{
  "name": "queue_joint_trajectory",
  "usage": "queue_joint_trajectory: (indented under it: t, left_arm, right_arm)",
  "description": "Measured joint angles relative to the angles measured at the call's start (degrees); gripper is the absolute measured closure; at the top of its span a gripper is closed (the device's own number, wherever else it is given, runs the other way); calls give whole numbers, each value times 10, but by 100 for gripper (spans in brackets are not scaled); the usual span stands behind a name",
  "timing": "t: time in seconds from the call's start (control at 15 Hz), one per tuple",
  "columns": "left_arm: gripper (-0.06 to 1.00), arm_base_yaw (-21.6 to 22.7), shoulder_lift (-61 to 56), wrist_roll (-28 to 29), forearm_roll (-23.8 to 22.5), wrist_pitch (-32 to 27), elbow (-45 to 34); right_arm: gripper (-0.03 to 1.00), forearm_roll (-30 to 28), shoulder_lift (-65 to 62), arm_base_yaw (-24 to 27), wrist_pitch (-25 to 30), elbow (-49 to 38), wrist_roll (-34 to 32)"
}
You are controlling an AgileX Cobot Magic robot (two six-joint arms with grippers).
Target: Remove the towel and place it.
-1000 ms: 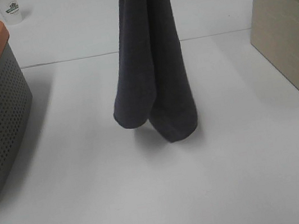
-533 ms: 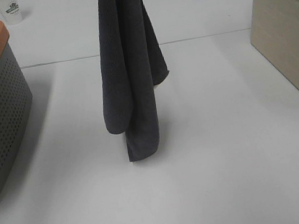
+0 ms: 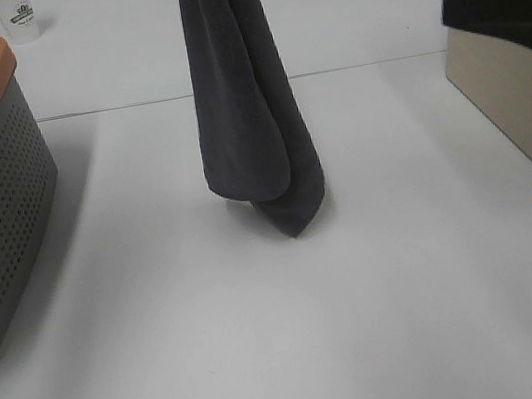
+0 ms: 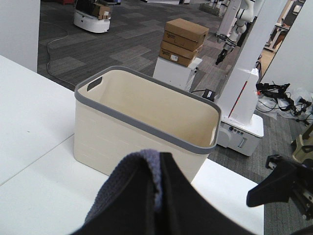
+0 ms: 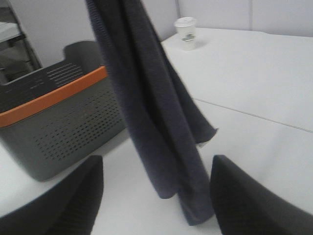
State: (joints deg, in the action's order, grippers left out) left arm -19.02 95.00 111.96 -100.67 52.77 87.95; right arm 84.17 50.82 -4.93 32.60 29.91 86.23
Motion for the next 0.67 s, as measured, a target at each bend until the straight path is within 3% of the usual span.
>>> queue_joint_trajectory:
  t: [0.13, 0.33, 0.47, 0.67]
  left_arm:
    - [94, 0, 0, -6, 0, -1, 0]
    - [94, 0, 0, -8, 0, -1, 0]
    - [94, 0, 0, -8, 0, 2, 0]
    - [94, 0, 0, -8, 0, 8, 0]
  right_arm:
    - [36, 85, 77, 0, 81, 0, 144]
    - [37, 145, 170, -10, 119, 0, 237]
    - [37, 152, 211, -72, 77, 0, 281]
    - [37, 152, 269, -175, -90, 9, 309]
